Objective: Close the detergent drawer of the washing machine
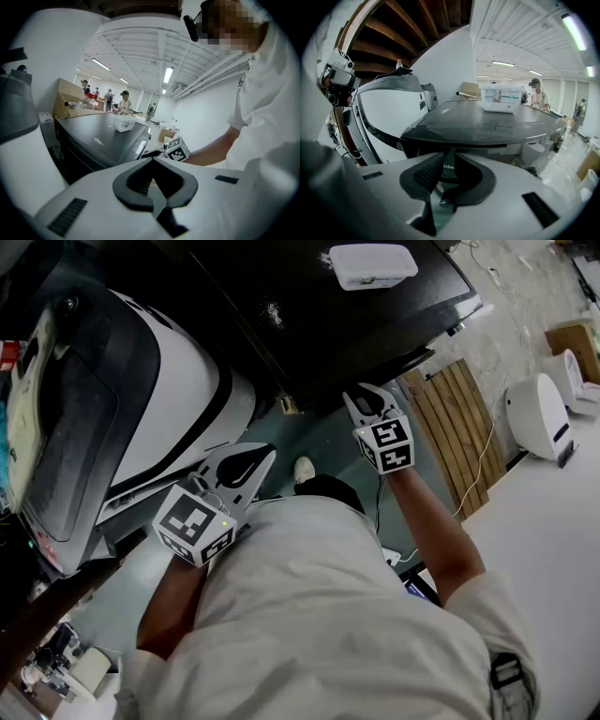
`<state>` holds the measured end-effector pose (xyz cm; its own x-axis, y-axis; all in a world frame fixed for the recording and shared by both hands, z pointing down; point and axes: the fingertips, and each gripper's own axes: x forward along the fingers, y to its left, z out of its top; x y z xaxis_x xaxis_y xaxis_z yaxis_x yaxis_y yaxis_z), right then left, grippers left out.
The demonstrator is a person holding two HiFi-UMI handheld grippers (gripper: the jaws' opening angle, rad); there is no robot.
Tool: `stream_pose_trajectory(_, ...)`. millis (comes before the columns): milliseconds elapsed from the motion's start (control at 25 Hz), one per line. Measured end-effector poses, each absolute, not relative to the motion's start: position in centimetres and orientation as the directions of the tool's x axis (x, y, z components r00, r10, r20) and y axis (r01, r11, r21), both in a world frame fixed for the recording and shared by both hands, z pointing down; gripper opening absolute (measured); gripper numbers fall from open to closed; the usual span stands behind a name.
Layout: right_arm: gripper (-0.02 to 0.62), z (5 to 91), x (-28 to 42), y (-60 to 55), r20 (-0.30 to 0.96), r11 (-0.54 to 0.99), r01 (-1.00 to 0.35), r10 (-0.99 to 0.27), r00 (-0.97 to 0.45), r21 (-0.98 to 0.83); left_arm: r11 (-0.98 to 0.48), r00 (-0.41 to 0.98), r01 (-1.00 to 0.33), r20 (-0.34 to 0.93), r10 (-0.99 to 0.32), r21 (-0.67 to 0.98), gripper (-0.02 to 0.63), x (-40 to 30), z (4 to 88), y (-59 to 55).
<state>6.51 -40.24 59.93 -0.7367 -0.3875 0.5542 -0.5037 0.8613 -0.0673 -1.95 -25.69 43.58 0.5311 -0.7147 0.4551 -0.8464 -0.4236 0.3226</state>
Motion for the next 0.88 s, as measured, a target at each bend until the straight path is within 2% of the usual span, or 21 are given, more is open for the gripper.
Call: stream_pose_trajectory(880,0.077,59.96,5.89,-40.92,0.552,0.818,-0.57,-0.442,-0.707,-0.075,-0.434,0.545,-0.838,0.459,-0.702,0.331,-0.005,-1.94,43.94,-25.33)
